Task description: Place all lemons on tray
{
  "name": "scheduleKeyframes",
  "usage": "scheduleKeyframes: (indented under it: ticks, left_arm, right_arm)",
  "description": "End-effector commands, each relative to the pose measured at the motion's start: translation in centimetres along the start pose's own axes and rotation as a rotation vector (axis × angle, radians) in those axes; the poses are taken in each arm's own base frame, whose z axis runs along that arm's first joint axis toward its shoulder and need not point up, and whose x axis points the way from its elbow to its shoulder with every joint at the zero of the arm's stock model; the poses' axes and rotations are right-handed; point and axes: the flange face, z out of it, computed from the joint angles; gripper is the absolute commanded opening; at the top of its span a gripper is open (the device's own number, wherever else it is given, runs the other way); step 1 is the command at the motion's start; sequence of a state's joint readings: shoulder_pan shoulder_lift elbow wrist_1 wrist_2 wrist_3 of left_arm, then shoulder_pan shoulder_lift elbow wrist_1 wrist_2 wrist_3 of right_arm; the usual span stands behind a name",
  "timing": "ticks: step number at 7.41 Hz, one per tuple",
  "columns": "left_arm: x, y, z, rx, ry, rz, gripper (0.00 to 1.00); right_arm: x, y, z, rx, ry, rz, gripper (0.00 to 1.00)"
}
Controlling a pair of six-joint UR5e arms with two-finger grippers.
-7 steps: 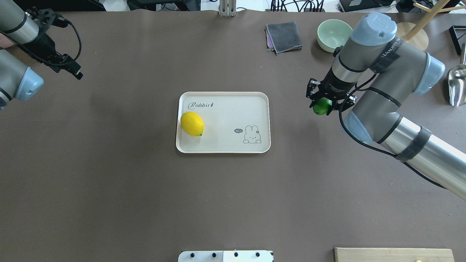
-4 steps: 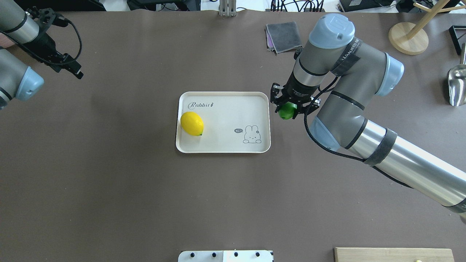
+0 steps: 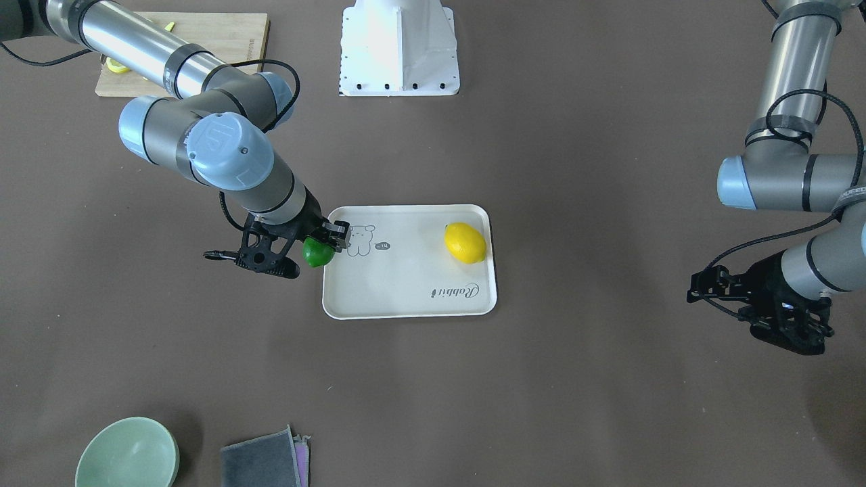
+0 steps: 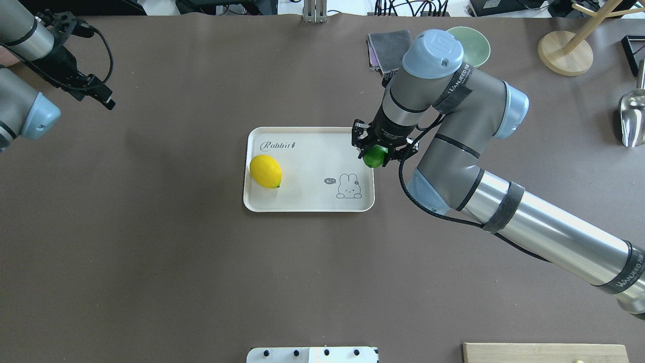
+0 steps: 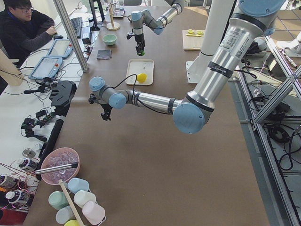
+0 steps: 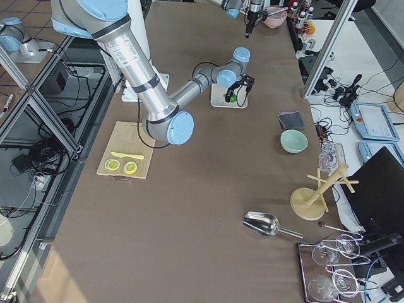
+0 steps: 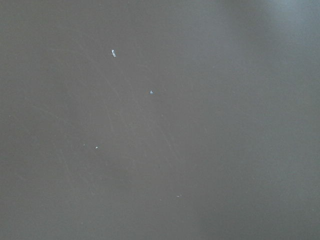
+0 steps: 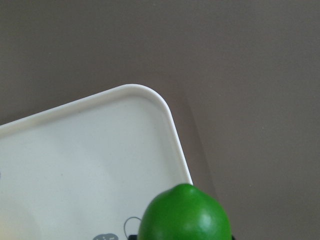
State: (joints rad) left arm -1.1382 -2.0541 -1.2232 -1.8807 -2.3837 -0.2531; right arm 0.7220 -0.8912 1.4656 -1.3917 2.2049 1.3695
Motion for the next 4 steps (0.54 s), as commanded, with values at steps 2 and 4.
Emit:
scheduleKeyframes:
  ticks: [2, 4]
  left_arm:
    - [0.2, 0.0, 0.0, -0.001, 0.007, -0.029, 0.97]
    - [0.6, 0.0, 0.1, 0.0, 0.006, -0.079, 0.97]
  right_arm:
    - [0.4, -0.9, 1.5, 0.005, -0.038, -0.04, 1.0]
    - [1.9, -1.2, 2.7, 0.01, -0.05, -0.054, 1.0]
